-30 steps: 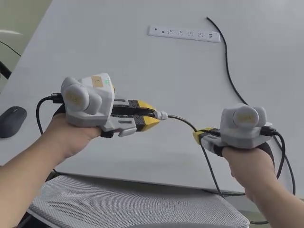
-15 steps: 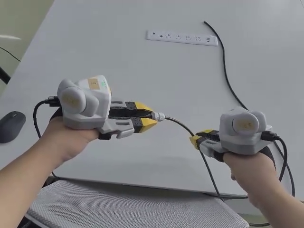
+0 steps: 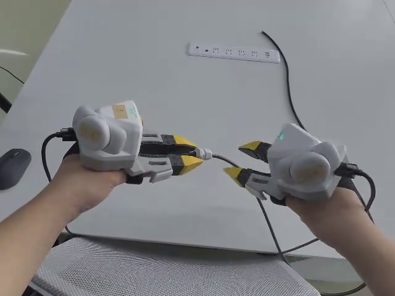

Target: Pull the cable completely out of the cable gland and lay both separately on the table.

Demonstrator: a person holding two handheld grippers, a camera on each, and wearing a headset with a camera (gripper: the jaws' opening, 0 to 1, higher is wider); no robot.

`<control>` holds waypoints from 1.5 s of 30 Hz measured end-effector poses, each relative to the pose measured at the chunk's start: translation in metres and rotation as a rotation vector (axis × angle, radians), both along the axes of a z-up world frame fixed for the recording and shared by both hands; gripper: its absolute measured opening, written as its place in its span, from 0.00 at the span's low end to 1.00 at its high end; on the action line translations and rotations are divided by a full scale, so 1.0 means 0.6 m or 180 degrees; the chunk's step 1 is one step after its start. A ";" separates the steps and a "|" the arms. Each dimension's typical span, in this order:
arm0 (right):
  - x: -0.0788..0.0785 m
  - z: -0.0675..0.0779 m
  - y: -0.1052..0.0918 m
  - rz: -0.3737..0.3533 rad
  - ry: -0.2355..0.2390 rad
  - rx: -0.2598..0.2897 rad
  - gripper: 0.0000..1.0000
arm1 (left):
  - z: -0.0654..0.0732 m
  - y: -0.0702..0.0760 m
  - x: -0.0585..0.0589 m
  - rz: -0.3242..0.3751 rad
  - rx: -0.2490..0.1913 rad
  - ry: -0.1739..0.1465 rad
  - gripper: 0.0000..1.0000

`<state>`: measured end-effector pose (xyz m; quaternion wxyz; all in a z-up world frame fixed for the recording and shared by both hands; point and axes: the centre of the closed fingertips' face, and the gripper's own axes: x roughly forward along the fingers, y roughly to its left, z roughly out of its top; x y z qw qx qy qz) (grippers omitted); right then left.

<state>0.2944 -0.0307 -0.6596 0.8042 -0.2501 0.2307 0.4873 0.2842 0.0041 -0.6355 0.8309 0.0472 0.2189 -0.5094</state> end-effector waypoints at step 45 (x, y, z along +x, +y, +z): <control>0.003 -0.029 0.013 0.0303 0.0044 0.0010 0.00 | -0.003 -0.015 -0.001 0.0012 -0.0011 0.0047 0.15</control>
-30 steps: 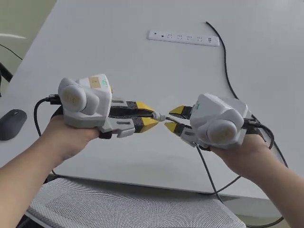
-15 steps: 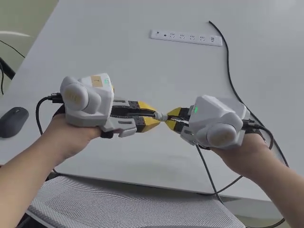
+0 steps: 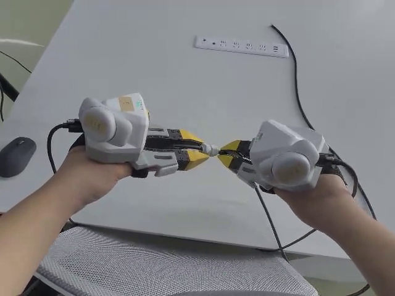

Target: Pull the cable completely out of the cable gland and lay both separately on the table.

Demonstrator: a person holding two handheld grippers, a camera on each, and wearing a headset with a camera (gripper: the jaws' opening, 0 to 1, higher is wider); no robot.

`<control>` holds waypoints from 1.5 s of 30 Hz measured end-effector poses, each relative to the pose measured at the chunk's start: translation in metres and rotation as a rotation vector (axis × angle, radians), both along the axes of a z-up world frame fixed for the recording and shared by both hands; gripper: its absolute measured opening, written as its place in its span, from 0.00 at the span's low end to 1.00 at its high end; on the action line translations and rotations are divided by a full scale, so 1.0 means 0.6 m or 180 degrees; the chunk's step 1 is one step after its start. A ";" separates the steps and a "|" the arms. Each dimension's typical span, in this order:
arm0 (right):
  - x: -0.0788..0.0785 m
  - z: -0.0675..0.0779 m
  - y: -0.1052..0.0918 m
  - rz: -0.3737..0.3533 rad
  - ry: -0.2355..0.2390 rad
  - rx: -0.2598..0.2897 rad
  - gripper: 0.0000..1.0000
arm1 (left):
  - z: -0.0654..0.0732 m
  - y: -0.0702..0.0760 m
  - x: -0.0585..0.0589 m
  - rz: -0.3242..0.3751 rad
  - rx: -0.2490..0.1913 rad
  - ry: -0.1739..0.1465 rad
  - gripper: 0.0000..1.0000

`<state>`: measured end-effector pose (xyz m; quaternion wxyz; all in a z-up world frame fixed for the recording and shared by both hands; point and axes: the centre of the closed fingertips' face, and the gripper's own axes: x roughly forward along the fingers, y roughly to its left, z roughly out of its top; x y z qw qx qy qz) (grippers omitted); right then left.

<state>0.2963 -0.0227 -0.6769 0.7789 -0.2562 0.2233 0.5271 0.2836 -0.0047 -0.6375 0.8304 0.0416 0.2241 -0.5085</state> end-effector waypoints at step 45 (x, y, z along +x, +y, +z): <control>-0.007 -0.064 -0.116 -0.1054 0.0618 -0.0046 0.00 | -0.008 0.004 -0.013 -0.0092 -0.0019 0.0002 0.15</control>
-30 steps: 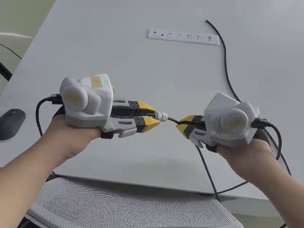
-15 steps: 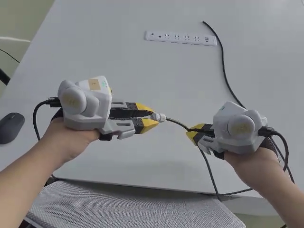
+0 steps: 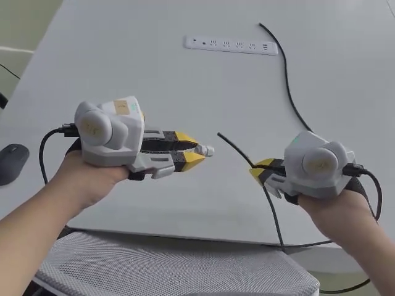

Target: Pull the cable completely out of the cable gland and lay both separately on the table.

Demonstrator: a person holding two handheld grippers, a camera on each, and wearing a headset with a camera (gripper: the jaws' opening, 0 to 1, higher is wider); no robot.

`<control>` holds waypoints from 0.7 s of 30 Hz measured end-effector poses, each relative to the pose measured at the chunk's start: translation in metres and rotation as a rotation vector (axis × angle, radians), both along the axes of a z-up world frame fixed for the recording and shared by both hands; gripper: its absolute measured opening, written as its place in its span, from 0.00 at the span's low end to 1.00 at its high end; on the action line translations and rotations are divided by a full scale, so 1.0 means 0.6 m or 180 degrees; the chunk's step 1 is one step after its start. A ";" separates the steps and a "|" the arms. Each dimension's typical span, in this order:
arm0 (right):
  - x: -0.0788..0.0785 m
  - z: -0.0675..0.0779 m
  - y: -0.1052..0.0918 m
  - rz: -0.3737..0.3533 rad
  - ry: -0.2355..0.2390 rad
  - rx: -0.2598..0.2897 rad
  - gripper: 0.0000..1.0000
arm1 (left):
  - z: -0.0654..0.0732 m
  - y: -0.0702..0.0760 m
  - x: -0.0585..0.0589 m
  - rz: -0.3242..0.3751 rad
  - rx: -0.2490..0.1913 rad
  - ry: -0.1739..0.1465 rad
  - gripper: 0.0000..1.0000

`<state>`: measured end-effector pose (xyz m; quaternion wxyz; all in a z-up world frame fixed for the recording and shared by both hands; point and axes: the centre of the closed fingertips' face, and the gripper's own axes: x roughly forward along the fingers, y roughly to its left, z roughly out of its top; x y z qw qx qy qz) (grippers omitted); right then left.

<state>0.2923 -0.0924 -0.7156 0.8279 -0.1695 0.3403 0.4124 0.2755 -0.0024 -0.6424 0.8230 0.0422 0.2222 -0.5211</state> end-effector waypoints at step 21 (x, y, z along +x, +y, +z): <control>0.028 0.022 0.014 0.0054 -0.0116 -0.0192 0.00 | -0.035 0.014 -0.017 -0.0051 -0.0043 0.0018 0.15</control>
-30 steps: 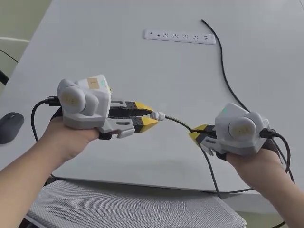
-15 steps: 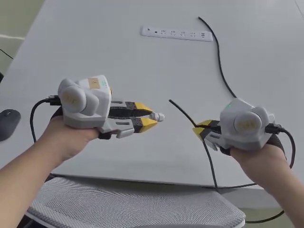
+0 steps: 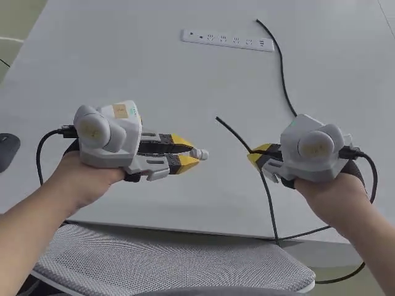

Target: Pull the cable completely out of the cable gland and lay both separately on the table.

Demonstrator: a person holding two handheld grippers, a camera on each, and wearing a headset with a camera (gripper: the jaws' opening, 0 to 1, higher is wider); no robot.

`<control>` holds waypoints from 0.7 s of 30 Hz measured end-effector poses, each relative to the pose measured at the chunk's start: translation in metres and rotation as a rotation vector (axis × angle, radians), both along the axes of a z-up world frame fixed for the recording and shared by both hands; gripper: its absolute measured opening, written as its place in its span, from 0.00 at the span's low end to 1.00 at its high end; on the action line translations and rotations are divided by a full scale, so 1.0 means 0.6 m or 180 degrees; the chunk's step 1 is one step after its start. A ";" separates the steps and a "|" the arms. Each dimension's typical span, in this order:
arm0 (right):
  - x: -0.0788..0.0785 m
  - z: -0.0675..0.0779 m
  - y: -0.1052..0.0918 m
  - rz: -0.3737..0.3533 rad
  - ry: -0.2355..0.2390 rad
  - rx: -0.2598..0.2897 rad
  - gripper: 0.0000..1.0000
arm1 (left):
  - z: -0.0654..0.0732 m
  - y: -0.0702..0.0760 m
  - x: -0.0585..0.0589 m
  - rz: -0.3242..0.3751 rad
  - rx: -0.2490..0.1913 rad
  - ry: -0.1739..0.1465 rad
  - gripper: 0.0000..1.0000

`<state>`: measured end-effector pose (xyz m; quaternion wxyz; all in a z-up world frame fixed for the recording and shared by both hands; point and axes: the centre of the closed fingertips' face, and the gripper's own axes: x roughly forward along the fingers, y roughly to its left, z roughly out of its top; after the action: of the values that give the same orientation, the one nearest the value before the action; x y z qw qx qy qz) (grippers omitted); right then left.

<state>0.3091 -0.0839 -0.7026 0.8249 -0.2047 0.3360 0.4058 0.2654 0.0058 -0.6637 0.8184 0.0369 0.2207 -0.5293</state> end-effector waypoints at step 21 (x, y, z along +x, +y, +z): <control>0.046 0.000 0.059 0.0293 -0.0014 -0.0201 0.00 | -0.037 0.033 -0.012 0.0040 -0.0025 0.0017 0.15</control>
<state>0.3368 -0.0486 -0.7024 0.7992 -0.2467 0.3371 0.4321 0.2583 0.0253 -0.6857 0.8212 0.0309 0.2211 -0.5251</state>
